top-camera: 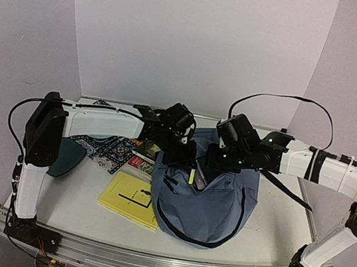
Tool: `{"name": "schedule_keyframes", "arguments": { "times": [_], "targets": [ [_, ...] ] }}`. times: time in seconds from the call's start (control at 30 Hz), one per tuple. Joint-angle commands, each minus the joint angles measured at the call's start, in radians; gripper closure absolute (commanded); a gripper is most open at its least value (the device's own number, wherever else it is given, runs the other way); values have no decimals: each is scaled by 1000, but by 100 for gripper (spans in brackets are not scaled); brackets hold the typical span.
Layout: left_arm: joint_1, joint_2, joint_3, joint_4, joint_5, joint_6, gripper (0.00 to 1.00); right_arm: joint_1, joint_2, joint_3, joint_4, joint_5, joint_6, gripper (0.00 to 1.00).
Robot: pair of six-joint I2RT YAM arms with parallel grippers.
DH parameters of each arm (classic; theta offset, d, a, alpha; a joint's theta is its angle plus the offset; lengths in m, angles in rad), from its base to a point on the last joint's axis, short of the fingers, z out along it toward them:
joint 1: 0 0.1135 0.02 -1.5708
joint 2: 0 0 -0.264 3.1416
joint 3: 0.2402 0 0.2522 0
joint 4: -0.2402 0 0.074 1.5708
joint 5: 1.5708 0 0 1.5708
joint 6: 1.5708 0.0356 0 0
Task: Pack the student bag
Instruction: Place the pen in the lower front pocket of the bag, then pick up the student bag from the book.
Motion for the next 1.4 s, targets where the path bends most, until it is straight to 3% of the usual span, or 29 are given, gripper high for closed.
{"name": "schedule_keyframes", "arguments": {
  "times": [0.0,0.33,0.43,0.8,1.0,1.37],
  "targets": [
    [-2,-77,-56,196,-53,-132,89,17,-51,-4,50,-15,24,100],
    [-2,-144,-174,326,-23,-203,62,17,-32,0,55,-11,14,100],
    [-2,-171,-200,336,-8,-203,59,18,-25,3,55,-6,8,100],
    [9,-352,-339,253,-98,-44,50,17,-17,-29,55,27,-5,100],
    [73,-422,-476,194,-105,-26,48,18,-12,-54,55,38,-5,100],
    [104,-302,-481,168,-12,24,44,17,-13,-116,87,45,14,100]
  ]
}}
